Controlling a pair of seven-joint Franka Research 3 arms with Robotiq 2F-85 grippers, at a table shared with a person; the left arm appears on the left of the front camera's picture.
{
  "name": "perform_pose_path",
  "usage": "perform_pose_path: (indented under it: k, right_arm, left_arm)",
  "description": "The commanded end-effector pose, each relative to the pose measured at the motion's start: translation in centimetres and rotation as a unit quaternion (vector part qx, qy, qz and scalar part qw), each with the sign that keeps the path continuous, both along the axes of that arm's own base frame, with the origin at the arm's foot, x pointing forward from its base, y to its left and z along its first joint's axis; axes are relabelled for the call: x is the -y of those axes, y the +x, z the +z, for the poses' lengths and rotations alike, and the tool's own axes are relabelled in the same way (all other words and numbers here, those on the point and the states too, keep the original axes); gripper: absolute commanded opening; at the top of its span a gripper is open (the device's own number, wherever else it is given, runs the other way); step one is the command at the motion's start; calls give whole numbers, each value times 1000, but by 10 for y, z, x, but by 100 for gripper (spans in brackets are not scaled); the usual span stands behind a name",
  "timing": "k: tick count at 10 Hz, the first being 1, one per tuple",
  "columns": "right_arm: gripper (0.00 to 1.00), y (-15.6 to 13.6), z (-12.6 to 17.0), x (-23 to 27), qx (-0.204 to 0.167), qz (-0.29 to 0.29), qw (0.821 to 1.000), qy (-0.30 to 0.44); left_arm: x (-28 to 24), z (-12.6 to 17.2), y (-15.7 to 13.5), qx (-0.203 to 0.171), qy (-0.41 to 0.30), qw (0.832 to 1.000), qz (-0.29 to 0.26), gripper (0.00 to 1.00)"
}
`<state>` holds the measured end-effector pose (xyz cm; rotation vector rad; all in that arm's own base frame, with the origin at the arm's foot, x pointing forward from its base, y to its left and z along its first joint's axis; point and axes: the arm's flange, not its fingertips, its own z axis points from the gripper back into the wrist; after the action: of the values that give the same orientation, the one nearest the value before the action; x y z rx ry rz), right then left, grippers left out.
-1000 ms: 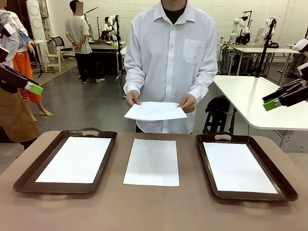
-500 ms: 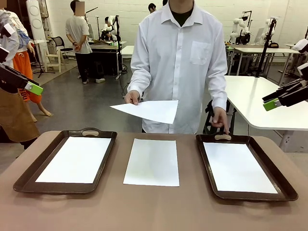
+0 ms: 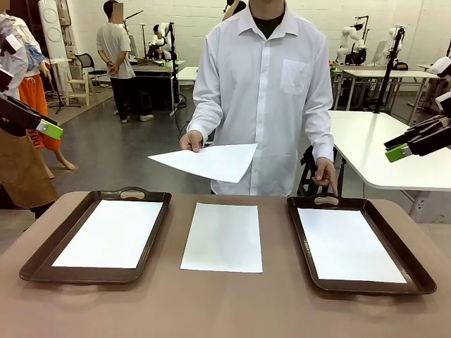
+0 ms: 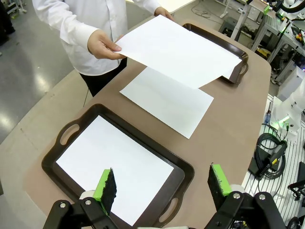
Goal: Sort the A4 documents.
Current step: Receive the A4 Paper.
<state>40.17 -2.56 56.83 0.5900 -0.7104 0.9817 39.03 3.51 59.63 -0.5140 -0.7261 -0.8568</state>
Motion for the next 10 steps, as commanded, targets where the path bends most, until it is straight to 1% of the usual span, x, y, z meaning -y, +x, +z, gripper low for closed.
perform_pose_path:
  k: [1,6,8,10]
  right_arm:
    - [89,0,-1,0,-1,0,1000,1]
    - [89,0,0,0,0,0,1000,0]
    - [89,12,-18,-5,-23,6,999,37]
    - [89,39,-43,-20,-67,14,993,97]
  left_arm:
    - [1,0,-1,1,1,1000,0,100]
    - [1,0,-1,1,1,1000,0,100]
    - [1,0,-1,1,1,1000,0,100]
    - [1,0,-1,1,1,1000,0,100]
